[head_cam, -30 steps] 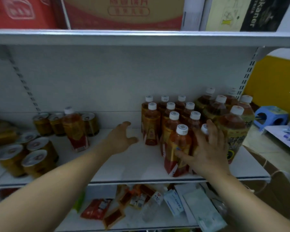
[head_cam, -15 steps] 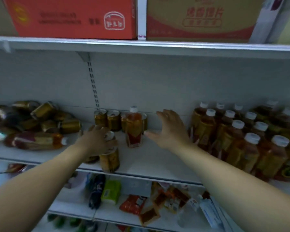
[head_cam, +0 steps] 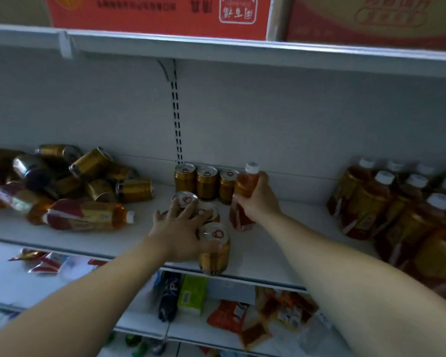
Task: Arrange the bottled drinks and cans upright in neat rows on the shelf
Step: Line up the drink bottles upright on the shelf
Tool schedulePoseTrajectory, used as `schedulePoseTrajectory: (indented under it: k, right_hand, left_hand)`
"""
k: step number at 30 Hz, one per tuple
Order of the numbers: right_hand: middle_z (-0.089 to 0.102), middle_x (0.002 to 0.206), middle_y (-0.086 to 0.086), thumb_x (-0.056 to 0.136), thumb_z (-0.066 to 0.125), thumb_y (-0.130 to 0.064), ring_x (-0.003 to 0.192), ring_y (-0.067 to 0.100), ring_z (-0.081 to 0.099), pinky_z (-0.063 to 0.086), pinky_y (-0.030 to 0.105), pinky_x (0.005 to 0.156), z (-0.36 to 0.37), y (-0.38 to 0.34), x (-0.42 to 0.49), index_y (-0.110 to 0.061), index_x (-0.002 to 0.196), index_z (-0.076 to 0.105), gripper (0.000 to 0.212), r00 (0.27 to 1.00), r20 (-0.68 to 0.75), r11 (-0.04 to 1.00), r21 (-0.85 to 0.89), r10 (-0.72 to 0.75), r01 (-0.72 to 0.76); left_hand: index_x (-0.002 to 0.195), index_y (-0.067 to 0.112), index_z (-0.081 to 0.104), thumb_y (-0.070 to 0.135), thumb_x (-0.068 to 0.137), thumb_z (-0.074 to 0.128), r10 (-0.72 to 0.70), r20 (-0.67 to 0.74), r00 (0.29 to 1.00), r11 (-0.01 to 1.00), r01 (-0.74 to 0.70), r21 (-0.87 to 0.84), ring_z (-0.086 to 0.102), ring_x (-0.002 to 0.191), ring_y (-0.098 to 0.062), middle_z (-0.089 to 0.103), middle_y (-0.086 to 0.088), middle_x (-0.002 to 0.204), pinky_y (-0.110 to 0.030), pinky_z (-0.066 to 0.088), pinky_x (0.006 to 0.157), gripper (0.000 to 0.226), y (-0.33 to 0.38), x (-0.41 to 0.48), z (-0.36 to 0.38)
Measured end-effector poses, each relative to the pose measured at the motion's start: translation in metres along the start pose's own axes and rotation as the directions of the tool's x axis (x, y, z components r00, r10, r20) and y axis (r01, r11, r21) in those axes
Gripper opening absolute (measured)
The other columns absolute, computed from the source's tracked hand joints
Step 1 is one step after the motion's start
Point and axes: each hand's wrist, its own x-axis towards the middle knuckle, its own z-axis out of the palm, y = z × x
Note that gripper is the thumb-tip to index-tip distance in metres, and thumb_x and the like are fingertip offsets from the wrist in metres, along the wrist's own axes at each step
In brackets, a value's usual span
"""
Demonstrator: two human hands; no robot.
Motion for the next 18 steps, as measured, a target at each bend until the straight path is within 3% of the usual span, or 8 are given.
schedulePoseTrajectory:
  k: [8, 18]
  right_hand:
    - [0.055, 0.124, 0.002, 0.08, 0.073, -0.039, 0.11, 0.023, 0.057, 0.039, 0.03, 0.082, -0.013, 0.016, -0.03, -0.032, 0.14, 0.029, 0.075, 0.998, -0.036, 0.999, 0.023, -0.048, 0.049]
    - [0.053, 0.123, -0.004, 0.073, 0.077, -0.041, 0.108, 0.015, 0.056, 0.046, 0.033, 0.086, -0.015, 0.038, -0.039, -0.038, 0.136, 0.032, 0.077, 0.996, -0.031, 0.992, 0.093, -0.085, 0.088]
  left_hand:
    - [0.146, 0.047, 0.003, 0.09, 0.069, 0.024, -0.01, -0.114, 0.993, 1.0, 0.011, 0.014, -0.008, 0.145, -0.038, -0.006, 0.004, 0.16, -0.061, 0.016, 0.111, 0.091, -0.004, 0.029, 0.0]
    - [0.147, 0.046, 0.003, 0.085, 0.075, 0.021, -0.1, -0.128, 0.987, 0.994, 0.105, 0.035, -0.002, 0.143, -0.043, -0.002, -0.001, 0.161, -0.06, 0.021, 0.107, 0.083, -0.002, 0.074, -0.009]
